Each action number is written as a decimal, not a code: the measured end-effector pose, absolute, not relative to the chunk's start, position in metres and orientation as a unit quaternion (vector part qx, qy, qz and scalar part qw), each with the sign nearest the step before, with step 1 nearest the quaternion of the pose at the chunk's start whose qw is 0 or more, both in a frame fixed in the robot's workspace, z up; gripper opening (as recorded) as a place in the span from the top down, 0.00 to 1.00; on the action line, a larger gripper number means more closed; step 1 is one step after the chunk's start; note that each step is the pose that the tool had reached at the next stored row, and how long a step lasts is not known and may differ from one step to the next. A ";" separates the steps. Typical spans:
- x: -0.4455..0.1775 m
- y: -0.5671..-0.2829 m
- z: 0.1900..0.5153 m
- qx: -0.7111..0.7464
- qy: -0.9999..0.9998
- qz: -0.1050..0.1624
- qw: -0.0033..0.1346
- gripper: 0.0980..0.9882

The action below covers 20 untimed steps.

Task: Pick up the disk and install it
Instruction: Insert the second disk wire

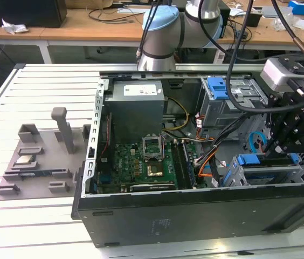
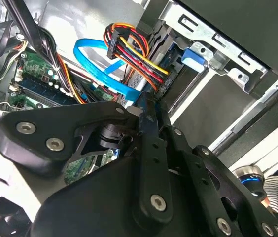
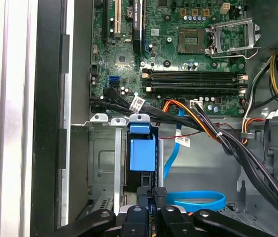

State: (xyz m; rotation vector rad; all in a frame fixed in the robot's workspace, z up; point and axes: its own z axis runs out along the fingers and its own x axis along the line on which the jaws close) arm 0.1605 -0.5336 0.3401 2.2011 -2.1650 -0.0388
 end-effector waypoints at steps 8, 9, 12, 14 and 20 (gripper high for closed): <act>0.160 -0.533 0.342 0.713 -0.701 -0.013 0.027 0.85; 0.160 -0.533 0.347 0.713 -0.701 -0.013 0.027 0.85; 0.160 -0.530 0.364 0.713 -0.701 -0.012 0.027 0.85; 0.160 -0.527 0.382 0.713 -0.701 -0.012 0.028 0.93; 0.160 -0.526 0.394 0.713 -0.701 -0.011 0.028 1.00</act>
